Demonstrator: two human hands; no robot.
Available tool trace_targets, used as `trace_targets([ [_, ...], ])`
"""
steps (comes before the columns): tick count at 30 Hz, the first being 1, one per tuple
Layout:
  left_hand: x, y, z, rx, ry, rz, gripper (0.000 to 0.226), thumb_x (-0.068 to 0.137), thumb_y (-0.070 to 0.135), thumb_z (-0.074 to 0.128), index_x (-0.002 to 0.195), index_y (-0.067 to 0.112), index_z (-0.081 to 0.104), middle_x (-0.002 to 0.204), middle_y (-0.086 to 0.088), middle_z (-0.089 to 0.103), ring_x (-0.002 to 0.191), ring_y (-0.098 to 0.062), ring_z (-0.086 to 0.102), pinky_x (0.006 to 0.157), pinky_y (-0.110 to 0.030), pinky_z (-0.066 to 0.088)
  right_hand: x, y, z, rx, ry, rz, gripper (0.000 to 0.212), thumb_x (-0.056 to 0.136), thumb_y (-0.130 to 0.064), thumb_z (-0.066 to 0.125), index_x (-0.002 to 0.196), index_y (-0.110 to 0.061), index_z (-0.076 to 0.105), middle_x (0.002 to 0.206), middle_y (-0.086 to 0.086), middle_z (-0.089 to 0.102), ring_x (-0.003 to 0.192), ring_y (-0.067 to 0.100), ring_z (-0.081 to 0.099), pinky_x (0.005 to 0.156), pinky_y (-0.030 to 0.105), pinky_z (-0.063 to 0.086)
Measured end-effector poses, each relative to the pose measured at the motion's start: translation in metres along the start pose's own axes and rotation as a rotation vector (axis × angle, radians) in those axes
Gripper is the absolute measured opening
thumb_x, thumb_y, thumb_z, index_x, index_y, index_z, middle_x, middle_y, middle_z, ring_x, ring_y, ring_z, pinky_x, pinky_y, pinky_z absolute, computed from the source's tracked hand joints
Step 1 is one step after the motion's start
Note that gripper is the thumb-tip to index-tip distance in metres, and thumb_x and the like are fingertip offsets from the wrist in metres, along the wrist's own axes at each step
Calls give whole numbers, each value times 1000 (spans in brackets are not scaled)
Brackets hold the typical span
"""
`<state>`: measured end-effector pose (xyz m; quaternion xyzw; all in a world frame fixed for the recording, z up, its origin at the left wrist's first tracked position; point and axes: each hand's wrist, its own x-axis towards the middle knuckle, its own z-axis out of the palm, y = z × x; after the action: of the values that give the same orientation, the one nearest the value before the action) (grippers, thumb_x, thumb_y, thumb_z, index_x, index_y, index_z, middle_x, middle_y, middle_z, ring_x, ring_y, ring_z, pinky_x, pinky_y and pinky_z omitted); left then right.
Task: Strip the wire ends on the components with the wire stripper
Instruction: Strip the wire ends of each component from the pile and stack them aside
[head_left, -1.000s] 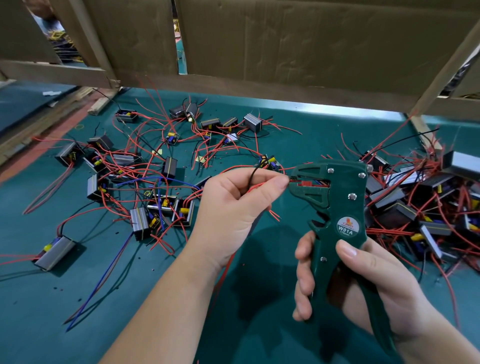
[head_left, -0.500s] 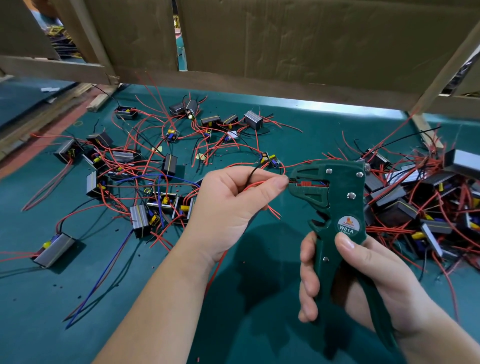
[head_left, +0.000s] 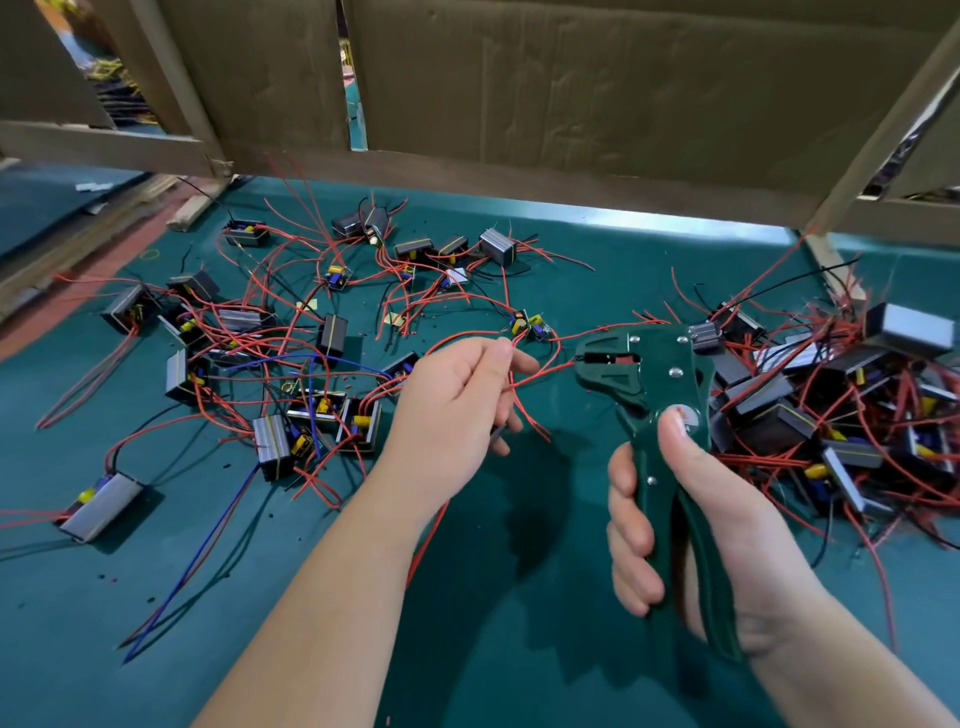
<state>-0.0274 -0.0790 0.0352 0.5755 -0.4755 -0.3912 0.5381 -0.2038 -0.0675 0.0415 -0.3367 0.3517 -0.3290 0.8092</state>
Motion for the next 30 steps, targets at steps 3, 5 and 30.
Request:
trace_targets([
  [3, 0, -2, -3, 33, 7, 23, 30, 103, 20, 41, 85, 19, 65, 43, 12, 43, 50, -6, 52, 45, -24, 47, -2, -5, -3, 1, 18, -43, 43, 67, -52, 64, 66, -10, 59, 51, 10, 43, 32, 23, 40, 36, 32, 40],
  [5, 3, -4, -8, 35, 29, 20, 29, 102, 21, 42, 88, 21, 68, 47, 11, 49, 49, -6, 50, 46, -24, 46, -2, -14, -9, 8, 59, -87, 40, 70, -50, 58, 66, -11, 59, 53, 9, 43, 34, 23, 41, 35, 34, 41],
  [30, -2, 3, -2, -250, -10, 101, 14, 81, 9, 72, 71, 17, 76, 59, -17, 42, 44, -6, 47, 44, -18, 44, -1, -7, -19, 36, -426, 35, 35, 78, -26, 74, 99, -1, 63, 77, 25, 59, 67, 40, 60, 69, 54, 48],
])
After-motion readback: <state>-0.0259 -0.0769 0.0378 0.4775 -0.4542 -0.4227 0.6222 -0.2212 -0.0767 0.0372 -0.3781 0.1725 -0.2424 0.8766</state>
